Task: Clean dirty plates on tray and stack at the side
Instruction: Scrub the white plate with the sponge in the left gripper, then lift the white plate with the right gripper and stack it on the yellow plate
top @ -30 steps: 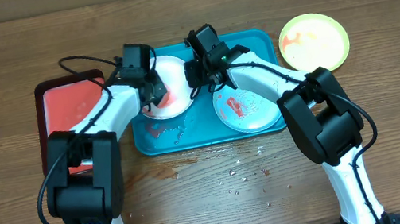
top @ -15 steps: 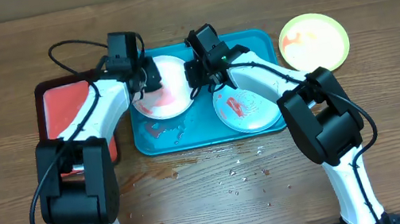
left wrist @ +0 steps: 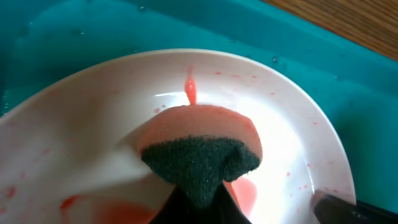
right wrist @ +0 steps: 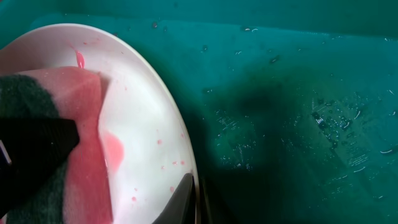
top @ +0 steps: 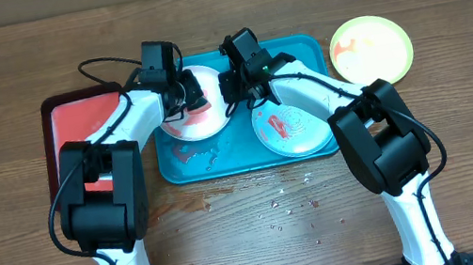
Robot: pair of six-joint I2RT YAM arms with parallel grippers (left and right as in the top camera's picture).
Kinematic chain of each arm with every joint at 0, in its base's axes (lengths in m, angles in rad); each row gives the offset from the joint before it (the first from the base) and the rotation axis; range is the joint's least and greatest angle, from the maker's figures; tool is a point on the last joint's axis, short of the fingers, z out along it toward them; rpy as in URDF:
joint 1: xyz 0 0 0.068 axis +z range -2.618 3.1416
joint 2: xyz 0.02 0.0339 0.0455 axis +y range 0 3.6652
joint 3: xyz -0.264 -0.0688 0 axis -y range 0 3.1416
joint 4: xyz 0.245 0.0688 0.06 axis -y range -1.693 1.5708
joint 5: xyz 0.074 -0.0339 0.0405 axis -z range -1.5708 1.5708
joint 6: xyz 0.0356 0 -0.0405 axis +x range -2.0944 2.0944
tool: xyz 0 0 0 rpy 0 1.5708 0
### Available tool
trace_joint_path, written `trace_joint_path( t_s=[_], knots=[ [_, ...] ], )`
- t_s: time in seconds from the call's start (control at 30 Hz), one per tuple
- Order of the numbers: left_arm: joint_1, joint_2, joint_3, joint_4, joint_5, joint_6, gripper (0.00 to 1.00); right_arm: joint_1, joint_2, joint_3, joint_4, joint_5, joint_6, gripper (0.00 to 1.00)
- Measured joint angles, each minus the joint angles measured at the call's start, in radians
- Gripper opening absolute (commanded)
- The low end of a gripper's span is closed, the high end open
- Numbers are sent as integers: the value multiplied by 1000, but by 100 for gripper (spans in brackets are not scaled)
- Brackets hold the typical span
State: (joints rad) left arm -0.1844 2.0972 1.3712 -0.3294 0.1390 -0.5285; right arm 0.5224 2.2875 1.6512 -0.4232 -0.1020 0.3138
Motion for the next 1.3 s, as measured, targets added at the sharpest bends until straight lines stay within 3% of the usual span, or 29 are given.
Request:
trace_joint_path(
  t_s=[0.23, 0.5, 0.83, 1.0, 1.17, 1.3],
  knots=[
    [47, 0, 22, -83, -9, 37, 7, 0, 0, 0, 0, 0, 0, 4],
    [82, 10, 105, -281, -101, 84, 4, 0, 0, 0, 0, -1, 0, 4],
    [93, 44, 500, -727, -187, 114, 4, 0, -2, 0, -1, 0, 0, 4],
    [145, 22, 632, -940, -340, -30, 4, 0, -15, 0, -35, 11, -23, 4],
    [277, -14, 647, -984, -406, -122, 4, 16, -45, -10, -52, 51, -41, 4],
    [374, -14, 614, -994, -415, -152, 4, 72, -121, -18, -55, 212, -121, 4]
  ],
)
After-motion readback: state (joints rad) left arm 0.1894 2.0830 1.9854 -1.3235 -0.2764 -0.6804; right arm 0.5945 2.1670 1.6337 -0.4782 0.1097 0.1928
